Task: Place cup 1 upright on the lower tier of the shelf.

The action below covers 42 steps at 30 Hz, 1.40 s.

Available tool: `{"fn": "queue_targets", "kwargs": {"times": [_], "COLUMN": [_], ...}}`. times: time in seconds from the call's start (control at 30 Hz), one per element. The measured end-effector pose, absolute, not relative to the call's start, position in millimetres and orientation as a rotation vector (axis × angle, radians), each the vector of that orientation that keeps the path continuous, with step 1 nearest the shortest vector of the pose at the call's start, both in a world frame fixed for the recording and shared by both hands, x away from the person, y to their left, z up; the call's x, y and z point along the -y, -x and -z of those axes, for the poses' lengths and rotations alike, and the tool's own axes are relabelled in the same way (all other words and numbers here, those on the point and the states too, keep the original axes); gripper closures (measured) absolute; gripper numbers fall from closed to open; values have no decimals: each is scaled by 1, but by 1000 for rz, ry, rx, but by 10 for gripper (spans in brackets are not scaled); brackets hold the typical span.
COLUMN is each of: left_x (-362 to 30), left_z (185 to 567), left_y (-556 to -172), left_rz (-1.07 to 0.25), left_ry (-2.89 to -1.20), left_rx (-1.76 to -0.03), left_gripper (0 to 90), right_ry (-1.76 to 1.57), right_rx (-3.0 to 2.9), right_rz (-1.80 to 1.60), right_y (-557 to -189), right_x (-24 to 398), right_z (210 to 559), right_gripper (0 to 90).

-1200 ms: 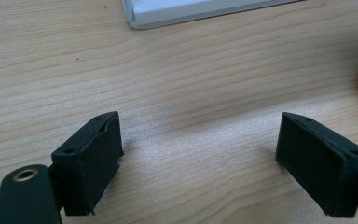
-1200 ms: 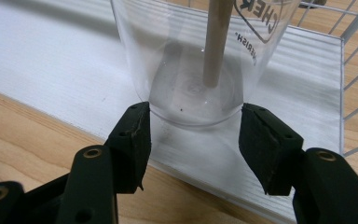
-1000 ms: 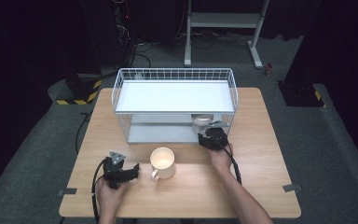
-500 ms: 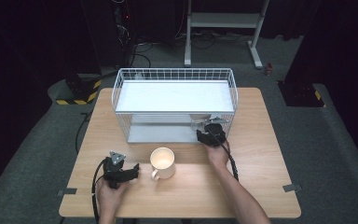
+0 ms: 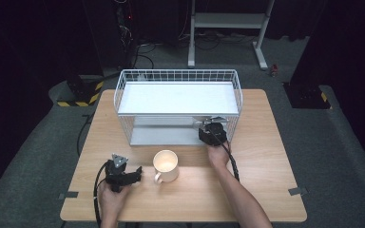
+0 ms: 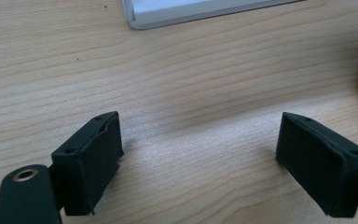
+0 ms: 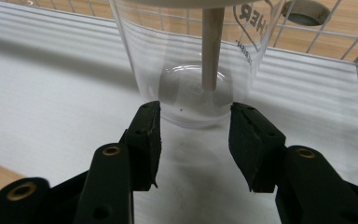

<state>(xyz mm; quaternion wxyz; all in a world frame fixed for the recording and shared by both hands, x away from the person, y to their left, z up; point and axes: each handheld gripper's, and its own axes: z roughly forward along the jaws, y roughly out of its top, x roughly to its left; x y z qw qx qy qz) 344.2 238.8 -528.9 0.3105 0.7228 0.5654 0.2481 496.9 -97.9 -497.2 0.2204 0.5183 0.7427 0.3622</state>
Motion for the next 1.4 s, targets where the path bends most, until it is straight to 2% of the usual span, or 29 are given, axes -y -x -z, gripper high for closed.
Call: {"fn": "queue_targets", "kwargs": {"times": [0.4,0.53,0.83,1.4], "left_x": [-239,-239,-239,-239], "left_z": [529,529,529,529], "left_y": [-344,-345,-345,-344], "left_rz": [-655,-657,-657,-656], "left_ry": [-1908,-1906,-1906,-1909], "left_rx": [-1493,-1494,-1494,-1489], "left_gripper": [146,146,146,146], "right_ry": [-1411,-1349,-1317,-1345], "right_rx": [-2034,-2057,-2105,-2121], "right_rz": [-973,-963,-1019,-1091], "right_y": [-502,-497,-486,-464], "right_x": [99,103,110,126], "right_z": [502,494,483,494], "right_gripper": [570,481,379,351]}}
